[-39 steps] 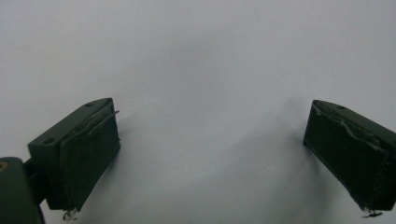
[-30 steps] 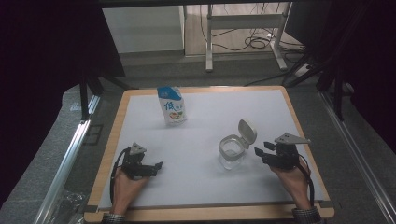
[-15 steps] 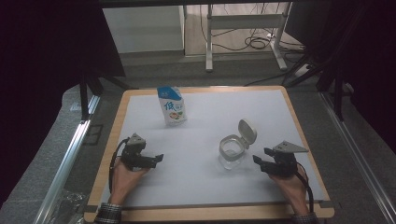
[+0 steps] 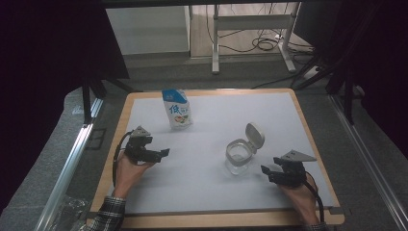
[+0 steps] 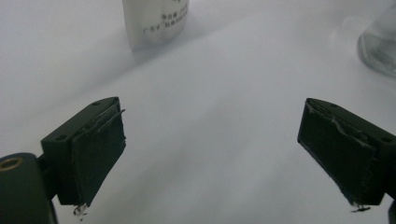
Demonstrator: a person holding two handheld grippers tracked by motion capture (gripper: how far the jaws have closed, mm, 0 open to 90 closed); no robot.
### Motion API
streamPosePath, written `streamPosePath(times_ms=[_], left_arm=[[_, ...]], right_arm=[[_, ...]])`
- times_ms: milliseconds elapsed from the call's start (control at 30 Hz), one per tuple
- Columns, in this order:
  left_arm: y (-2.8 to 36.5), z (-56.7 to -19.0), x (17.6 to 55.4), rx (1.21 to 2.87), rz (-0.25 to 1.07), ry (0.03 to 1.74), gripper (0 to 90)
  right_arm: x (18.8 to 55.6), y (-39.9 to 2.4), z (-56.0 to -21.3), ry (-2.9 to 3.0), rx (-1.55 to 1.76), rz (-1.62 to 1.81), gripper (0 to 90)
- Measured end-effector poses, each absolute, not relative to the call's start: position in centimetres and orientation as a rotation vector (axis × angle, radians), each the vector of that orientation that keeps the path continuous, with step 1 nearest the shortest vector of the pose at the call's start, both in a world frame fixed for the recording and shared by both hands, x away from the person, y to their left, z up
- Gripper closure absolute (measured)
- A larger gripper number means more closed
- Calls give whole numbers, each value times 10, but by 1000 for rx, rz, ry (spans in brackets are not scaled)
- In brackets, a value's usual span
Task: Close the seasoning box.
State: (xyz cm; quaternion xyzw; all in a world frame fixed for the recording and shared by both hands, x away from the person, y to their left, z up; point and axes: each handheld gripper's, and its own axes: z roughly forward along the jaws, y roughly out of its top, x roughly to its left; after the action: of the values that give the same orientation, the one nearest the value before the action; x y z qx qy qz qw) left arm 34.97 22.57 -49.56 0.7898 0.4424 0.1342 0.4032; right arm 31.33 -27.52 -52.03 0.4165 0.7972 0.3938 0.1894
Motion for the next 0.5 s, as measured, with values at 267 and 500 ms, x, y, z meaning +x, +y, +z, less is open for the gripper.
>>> streamPosePath(times_ms=[267, 500], left_arm=[[223, -482, 370, 2011, 380, 1097, 110], [224, -475, 386, 1986, 372, 1092, 157]], right_arm=[[312, -270, -529, 2275, 1159, 1061, 350], [313, -268, -530, 2290, 1158, 1034, 339]])
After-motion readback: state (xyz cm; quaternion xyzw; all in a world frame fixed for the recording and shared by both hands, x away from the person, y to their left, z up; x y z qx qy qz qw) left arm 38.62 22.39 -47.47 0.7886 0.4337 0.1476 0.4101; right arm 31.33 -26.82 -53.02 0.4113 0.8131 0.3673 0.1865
